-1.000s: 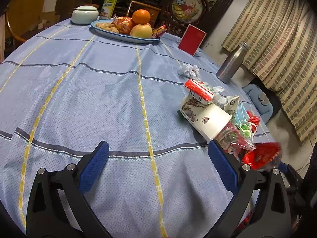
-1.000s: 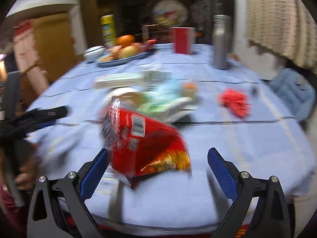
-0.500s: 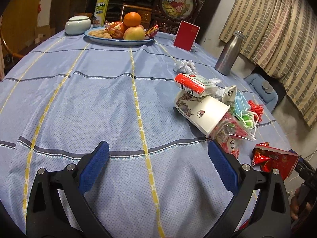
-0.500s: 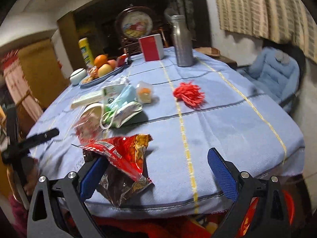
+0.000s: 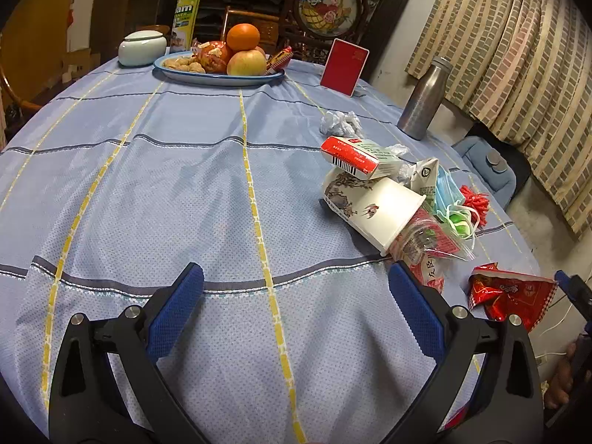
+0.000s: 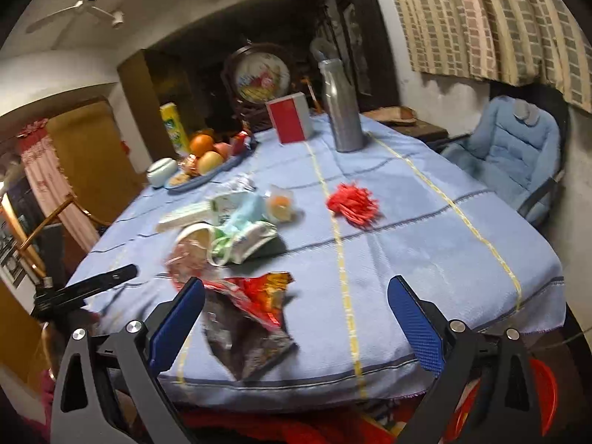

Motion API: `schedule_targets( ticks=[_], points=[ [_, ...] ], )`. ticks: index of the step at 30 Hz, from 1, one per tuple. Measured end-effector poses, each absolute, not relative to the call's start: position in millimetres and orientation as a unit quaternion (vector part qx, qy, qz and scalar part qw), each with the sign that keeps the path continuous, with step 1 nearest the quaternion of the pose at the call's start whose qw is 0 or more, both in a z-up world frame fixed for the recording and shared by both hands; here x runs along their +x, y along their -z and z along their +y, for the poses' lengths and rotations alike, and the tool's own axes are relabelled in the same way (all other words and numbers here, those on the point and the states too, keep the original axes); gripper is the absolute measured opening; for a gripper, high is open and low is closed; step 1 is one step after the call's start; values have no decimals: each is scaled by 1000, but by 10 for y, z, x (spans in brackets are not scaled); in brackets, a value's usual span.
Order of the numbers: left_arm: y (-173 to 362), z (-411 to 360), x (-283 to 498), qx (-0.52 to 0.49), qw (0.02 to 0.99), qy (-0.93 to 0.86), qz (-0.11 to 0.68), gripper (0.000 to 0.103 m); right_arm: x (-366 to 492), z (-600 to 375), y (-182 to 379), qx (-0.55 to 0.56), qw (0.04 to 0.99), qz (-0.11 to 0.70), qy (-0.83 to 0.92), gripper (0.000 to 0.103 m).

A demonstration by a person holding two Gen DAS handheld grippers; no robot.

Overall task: Collect trash
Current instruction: 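Grasp the red chip bag with the right tool, then grasp the clear red-printed plastic bag with the left tool while the right tool holds the chip bag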

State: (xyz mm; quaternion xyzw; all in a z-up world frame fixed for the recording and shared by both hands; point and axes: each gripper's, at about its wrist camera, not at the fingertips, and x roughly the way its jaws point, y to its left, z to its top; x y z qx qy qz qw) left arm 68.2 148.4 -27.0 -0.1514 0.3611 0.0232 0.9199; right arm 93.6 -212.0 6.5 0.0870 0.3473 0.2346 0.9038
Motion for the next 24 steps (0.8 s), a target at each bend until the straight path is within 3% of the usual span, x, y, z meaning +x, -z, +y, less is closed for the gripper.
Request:
schedule_targets(
  ticks=[17,18,19,20,21,24],
  points=[
    [266,1408,690,-133,921,-24,366,96,1183,-1411,430,30,880,409,-241,96],
    [256,1366,682,-123,923,-24,364,96,1173,-1409,436,21,883,406,-234,85],
    [242,1296,673,-108,926,-20,361,96,1179,-1416,448,16,884,406,-232,63],
    [238,1227,674,-97,928,-14,359,96,1194,-1436,460,18,883,409,-232,51],
    [237,1152,680,-89,929,-4,360,96,1210,-1469,470,26,881,411,-232,44],
    [245,870,761,-76,922,49,376,96,1262,-1601,482,45,884,410,-218,37]
  ],
)
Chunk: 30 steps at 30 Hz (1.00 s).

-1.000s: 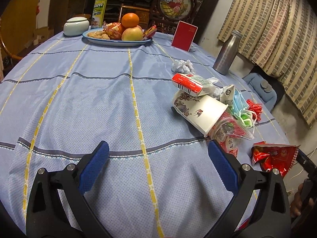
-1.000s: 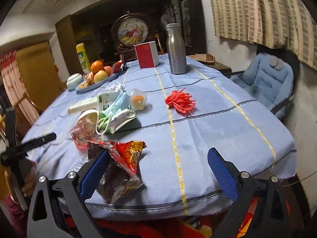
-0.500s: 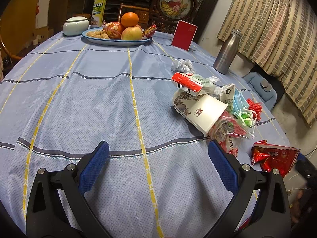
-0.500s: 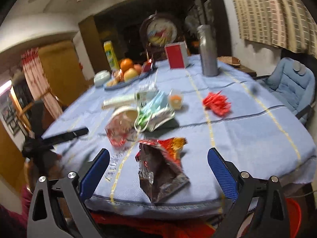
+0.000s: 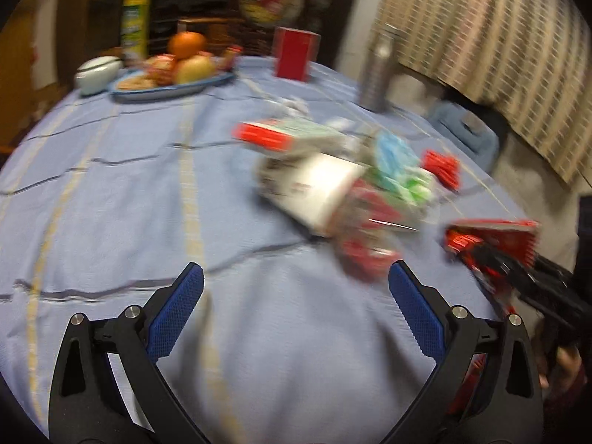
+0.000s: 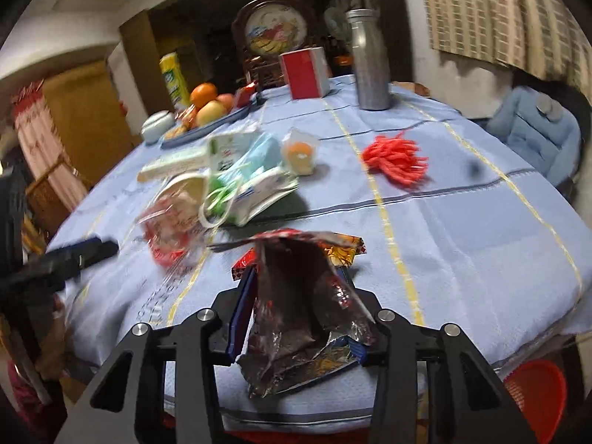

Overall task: Collect trash
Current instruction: 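Grasp the clear red-printed plastic bag with the left tool while the right tool holds the chip bag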

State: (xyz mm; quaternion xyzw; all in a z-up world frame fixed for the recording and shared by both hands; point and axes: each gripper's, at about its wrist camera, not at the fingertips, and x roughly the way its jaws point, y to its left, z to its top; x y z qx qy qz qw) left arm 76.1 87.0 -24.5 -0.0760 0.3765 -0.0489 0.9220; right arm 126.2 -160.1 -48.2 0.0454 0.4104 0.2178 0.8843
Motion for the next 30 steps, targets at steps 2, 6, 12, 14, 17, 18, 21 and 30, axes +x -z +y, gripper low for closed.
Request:
schedule_targets(
  ticks=[2,6,12,14,17,18,21,30],
  points=[
    [235,736,809,-67,919,70,381,96,1292,-1670,496,53,883,413,-216,37],
    [220,549,997,-65,912,84,396,96,1321,-1748,519,65,882,413,-217,39],
    [273,473,1269,-95,895,80,428,96,1309,-1762,534,62,884,405,-226,40],
    [290,464,1329,-99,893,73,433,96,1308,-1769,539,62,884,402,-230,41],
    [315,459,1410,-105,890,69,438,86,1305,-1781,542,62,884,399,-234,41],
    [316,451,1436,-103,890,72,439,83,1304,-1782,544,62,884,399,-234,41],
    [337,446,1458,-100,889,81,440,59,1302,-1782,544,61,884,398,-236,41],
    [143,608,1073,-106,904,99,403,50,1314,-1912,531,102,873,415,-236,39]
  ],
)
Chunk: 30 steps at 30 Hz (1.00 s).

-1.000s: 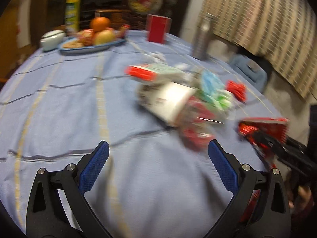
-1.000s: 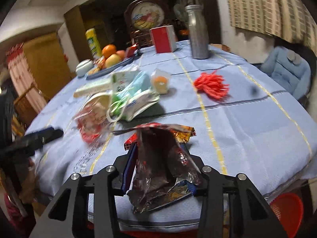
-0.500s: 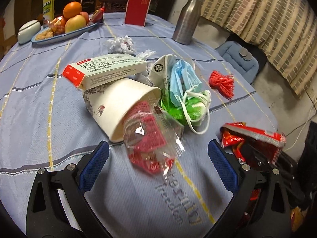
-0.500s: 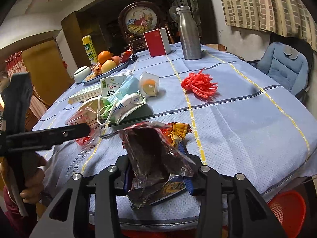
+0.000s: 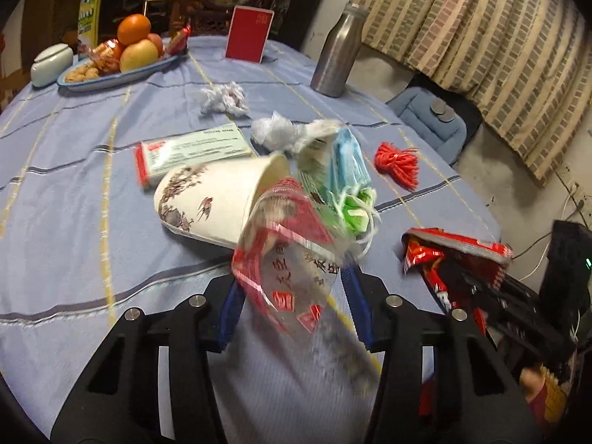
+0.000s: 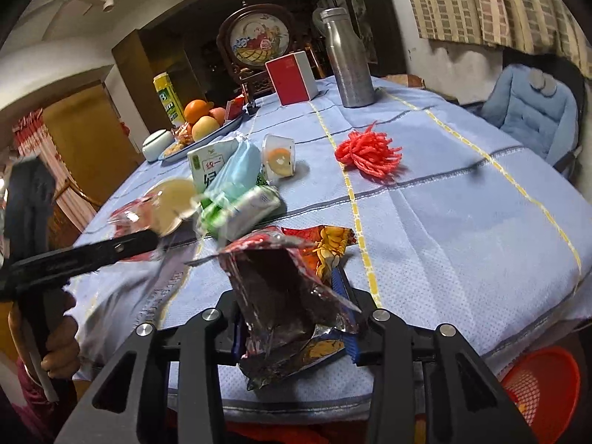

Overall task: Collect trash
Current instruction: 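Grasp the clear red-printed plastic bag with the left tool while the right tool holds the chip bag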

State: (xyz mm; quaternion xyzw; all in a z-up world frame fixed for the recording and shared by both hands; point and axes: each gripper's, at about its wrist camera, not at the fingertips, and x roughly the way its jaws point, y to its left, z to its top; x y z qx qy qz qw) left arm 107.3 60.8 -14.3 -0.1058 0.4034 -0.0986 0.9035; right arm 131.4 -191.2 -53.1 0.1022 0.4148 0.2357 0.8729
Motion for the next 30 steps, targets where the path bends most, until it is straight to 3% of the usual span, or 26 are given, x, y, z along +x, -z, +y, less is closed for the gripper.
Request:
schedule_targets(
  ticks=[13,15,17,30],
  points=[
    [-54,746,677,-87,924,66,367,50,1118,-2081,361,110,884,395,-226,37],
    [-7,725,638,-79,922,63,373,53,1106,-2101,363,111,883,395,-226,37],
    [13,702,598,-71,923,58,374,65,1110,-2120,368,114,883,396,-226,37],
    [269,571,531,-58,910,57,407,68,1099,-2143,394,116,881,399,-226,37]
  ],
)
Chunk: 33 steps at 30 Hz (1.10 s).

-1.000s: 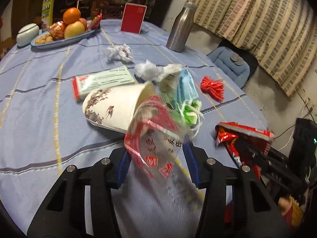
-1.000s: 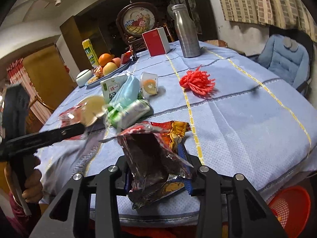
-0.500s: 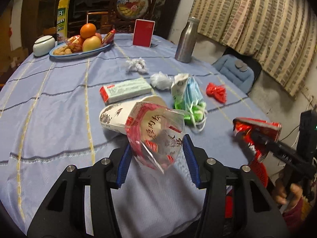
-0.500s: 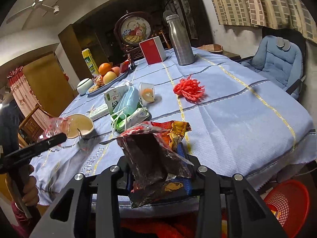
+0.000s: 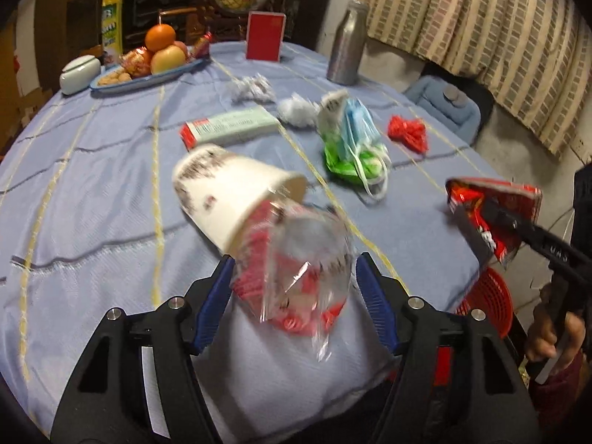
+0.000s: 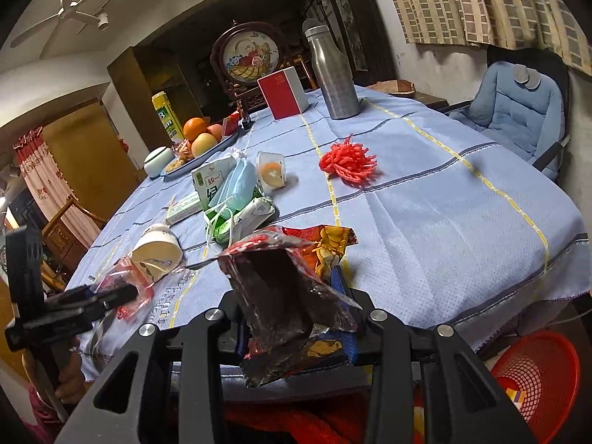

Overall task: Collect trash
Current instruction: 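Grasp the clear red-printed plastic bag with the left tool while the right tool holds the chip bag, then carry both bags to the red wastebasket and open both tools over it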

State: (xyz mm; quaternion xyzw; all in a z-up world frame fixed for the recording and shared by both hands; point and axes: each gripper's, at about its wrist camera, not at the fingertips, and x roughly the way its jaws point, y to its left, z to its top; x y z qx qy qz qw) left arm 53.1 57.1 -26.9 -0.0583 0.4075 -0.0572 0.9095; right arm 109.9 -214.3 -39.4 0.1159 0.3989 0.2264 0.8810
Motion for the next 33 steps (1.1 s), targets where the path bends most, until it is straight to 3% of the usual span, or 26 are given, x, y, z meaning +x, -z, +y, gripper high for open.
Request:
schedule_targets(
  ticks=[3,5,12,24,33],
  points=[
    [295,533,529,-60,912,59,402,67,1082,-2139,397,115,881,399,-228,37],
    [265,523,505,-57,916,58,392,55,1073,-2142,391,116,881,398,-227,37],
    [-29,573,356,-82,928,97,351,48,1051,-2218,356,130,882,392,-228,36],
    [-338,178,467,-63,927,158,333,48,901,-2588,84,133,904,357,-196,36],
    [-323,-595,680,-26,905,248,344,49,567,-3405,98,142,918,358,-91,36]
  ],
)
